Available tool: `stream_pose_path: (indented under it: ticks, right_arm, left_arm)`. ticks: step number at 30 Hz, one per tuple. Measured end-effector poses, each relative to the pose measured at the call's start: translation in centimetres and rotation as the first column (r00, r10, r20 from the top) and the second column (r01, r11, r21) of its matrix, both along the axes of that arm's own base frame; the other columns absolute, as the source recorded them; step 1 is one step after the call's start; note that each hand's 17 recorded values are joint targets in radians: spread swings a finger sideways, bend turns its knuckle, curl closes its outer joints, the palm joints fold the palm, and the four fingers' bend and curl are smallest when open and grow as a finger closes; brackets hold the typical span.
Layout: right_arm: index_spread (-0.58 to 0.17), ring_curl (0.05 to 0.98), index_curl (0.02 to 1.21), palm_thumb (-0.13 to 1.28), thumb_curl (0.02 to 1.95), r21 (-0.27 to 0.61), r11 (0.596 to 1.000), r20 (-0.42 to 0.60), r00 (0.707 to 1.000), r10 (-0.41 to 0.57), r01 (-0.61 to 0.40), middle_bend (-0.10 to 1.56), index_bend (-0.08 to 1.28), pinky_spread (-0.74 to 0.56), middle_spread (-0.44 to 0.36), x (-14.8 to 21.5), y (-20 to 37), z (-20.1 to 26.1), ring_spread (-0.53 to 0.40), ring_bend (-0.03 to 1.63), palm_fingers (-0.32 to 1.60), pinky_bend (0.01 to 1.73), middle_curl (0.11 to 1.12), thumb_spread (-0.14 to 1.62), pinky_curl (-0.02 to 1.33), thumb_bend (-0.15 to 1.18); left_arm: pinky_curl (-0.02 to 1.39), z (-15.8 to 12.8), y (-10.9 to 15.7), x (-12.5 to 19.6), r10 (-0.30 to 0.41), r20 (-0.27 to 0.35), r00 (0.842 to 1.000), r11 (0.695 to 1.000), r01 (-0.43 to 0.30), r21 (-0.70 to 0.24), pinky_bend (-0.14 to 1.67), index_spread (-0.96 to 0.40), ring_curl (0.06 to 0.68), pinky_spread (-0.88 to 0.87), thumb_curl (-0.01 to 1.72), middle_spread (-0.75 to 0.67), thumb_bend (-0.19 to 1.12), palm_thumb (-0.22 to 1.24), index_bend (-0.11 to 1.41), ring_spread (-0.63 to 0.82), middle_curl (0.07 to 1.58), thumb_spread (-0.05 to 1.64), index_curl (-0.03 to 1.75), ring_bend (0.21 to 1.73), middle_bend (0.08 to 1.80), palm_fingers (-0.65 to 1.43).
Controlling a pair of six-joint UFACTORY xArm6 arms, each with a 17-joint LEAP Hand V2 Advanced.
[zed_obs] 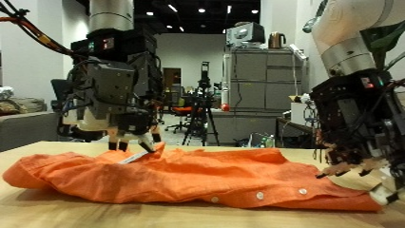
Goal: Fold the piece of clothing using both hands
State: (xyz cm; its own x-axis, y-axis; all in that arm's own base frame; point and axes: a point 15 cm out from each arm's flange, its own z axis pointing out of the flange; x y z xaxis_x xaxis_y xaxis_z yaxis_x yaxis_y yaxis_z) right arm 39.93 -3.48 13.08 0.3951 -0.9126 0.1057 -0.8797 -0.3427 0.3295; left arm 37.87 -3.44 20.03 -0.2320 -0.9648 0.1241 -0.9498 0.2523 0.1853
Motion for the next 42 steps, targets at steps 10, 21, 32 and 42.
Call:
stream_pose_path:
  ticks: [10,21,32,42]
  right_arm:
    - [-0.402,0.266,0.43,0.61,0.33,-0.015,1.000,-0.007,1.000,0.022,-0.022,0.57,0.30,-0.11,-0.180,0.9,0.5,-1.8,-0.281,0.71,1.02,0.34,0.43,0.91,0.17,-0.02]
    - [-0.367,0.456,0.66,0.81,0.37,-0.046,0.998,0.038,0.998,0.040,-0.039,0.97,0.73,-0.55,-0.187,1.0,-1.0,0.9,-0.294,1.05,1.44,0.87,0.60,0.92,0.37,0.01]
    - [-0.282,0.577,0.79,1.12,0.53,-0.085,0.996,0.032,0.999,0.013,-0.010,1.23,1.00,-0.38,-0.136,-2.7,-5.5,4.8,-0.218,1.29,1.24,1.20,0.71,0.94,0.55,0.10]
    - [-0.252,0.610,0.81,1.13,0.62,-0.148,0.988,0.114,0.993,-0.036,0.053,1.28,1.06,-0.33,-0.123,-4.2,-11.0,9.8,-0.201,1.34,1.18,1.26,0.74,0.95,0.59,0.05]
  left_arm:
    - [0.30,0.5,1.0,-0.1,0.014,0.004,1.000,1.000,-0.014,0.007,0.34,0.10,0.257,0.49,0.32,0.28,-0.02,0.47,0.17,0.50,0.28,1.19,0.33,0.42,0.18,-0.01]
    - [0.30,0.2,1.7,-0.2,0.019,-0.009,1.000,1.000,-0.019,0.023,0.31,0.09,0.254,0.46,0.32,0.25,-0.01,0.50,0.17,0.50,0.29,1.20,0.33,0.42,0.18,0.02]
    - [0.31,0.4,3.8,-0.8,0.034,-0.035,0.999,0.998,-0.032,0.054,0.29,0.09,0.246,0.45,0.32,0.25,-0.01,0.53,0.18,0.49,0.29,1.20,0.33,0.42,0.18,0.03]
    - [0.31,0.0,4.8,-1.5,0.039,-0.051,0.998,0.997,-0.036,0.061,0.28,0.10,0.241,0.44,0.31,0.25,-0.01,0.53,0.17,0.48,0.30,1.21,0.33,0.42,0.19,0.04]
